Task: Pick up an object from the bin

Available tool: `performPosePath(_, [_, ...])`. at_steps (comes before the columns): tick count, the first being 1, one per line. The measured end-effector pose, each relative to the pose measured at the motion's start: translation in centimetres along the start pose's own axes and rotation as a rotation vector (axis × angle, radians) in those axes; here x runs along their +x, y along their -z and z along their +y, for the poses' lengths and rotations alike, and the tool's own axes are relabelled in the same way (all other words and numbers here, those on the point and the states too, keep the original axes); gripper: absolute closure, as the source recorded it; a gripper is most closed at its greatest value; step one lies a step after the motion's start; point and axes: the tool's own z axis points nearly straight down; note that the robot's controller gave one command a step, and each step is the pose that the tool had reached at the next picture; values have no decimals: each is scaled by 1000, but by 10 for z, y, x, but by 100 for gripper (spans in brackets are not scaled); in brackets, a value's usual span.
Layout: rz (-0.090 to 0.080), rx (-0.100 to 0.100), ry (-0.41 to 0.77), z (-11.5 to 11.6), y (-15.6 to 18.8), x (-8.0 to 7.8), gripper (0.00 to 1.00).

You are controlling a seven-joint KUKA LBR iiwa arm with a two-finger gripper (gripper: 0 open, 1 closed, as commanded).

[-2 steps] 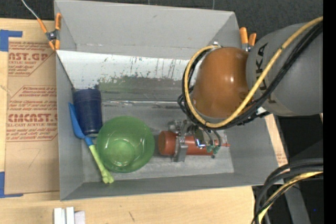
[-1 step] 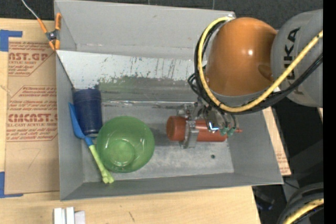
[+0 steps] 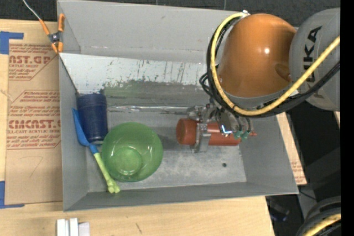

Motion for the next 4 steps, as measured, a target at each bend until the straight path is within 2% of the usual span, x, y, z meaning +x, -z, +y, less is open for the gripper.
performPosePath(1, [7,-1,238,-15,-25,4,100])
performPosePath(2, [1,-1,88,2,-190,-15,100])
performPosePath(3, [1,-1,88,2,-190,-15,100])
performPosePath(4, [-7,-1,103,7,-107,-22,100])
